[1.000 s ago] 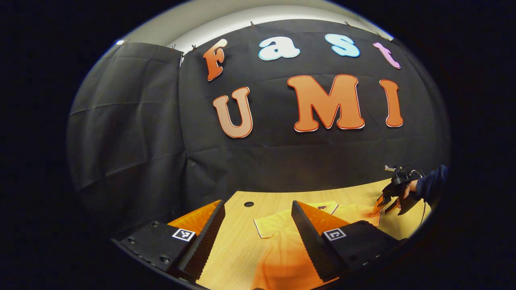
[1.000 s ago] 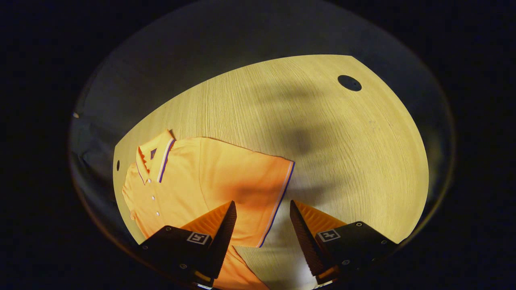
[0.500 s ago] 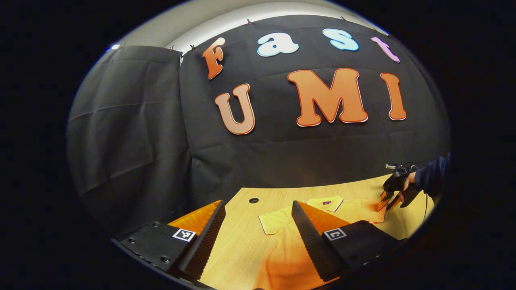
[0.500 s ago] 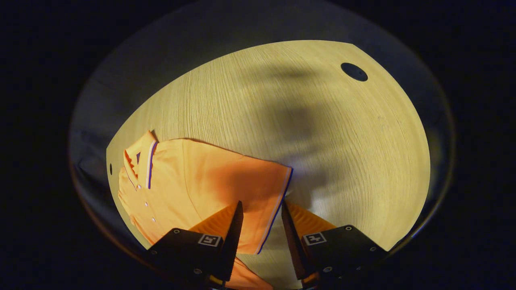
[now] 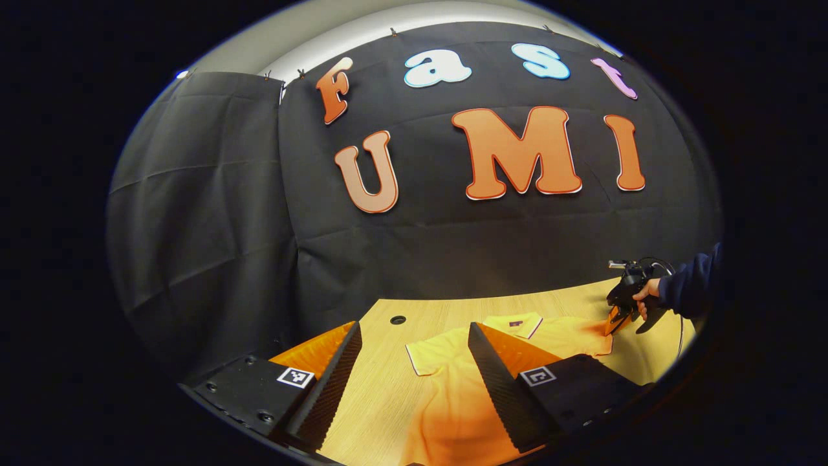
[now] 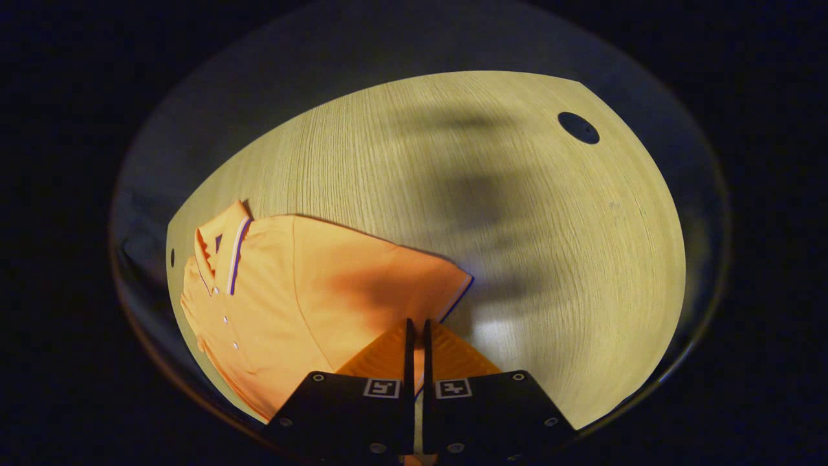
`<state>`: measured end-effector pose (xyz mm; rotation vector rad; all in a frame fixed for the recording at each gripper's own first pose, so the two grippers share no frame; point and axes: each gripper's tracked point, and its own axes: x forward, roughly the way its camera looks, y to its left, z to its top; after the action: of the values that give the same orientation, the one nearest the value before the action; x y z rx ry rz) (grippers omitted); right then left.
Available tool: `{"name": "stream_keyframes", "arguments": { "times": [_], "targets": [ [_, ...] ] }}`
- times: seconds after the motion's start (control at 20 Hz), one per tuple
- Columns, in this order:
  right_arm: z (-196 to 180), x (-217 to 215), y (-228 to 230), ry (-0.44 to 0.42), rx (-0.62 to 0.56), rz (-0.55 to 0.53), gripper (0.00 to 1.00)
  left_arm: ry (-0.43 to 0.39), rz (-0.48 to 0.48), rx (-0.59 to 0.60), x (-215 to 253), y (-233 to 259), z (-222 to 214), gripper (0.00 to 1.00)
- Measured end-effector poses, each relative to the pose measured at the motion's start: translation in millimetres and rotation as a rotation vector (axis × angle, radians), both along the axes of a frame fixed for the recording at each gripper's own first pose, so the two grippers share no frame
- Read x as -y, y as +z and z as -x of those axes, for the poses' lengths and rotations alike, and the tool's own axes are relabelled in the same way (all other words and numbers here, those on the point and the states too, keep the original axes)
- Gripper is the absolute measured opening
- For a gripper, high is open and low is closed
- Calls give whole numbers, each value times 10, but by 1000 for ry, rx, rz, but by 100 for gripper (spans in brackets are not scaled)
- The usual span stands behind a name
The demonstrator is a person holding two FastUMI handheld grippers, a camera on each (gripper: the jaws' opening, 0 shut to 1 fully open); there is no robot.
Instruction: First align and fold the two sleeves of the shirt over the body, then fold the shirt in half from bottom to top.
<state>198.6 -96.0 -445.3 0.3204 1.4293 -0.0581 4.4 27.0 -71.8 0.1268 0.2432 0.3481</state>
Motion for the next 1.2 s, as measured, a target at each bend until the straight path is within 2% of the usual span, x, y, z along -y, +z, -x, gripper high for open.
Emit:
{"name": "stream_keyframes", "arguments": {
  "times": [0.15,0.4,0.7,0.85,0.9,1.0,1.05,1.15,1.2],
  "targets": [
    [-105,-91,229,33,81,-11,6,10,15,0,-76,-29,17,100],
    [-181,-472,538,70,136,-74,5,24,45,-8,-146,-89,52,99],
    [-216,-1082,924,135,164,-176,5,41,59,-14,-202,-165,120,99],
    [-196,-1418,1002,139,151,-237,5,43,62,-28,-203,-231,156,100],
    [-154,-1532,1024,139,143,-268,7,44,62,-33,-208,-250,170,99],
    [-118,-1718,1104,164,142,-338,23,41,62,-38,-202,-275,177,99],
    [-128,-1738,1139,180,160,-346,39,43,63,-43,-205,-301,184,99],
    [-134,-1718,1174,200,187,-341,58,47,73,-54,-231,-345,187,99],
    [-127,-1676,1175,204,196,-327,54,47,78,-64,-244,-366,161,100]
  ]
}}
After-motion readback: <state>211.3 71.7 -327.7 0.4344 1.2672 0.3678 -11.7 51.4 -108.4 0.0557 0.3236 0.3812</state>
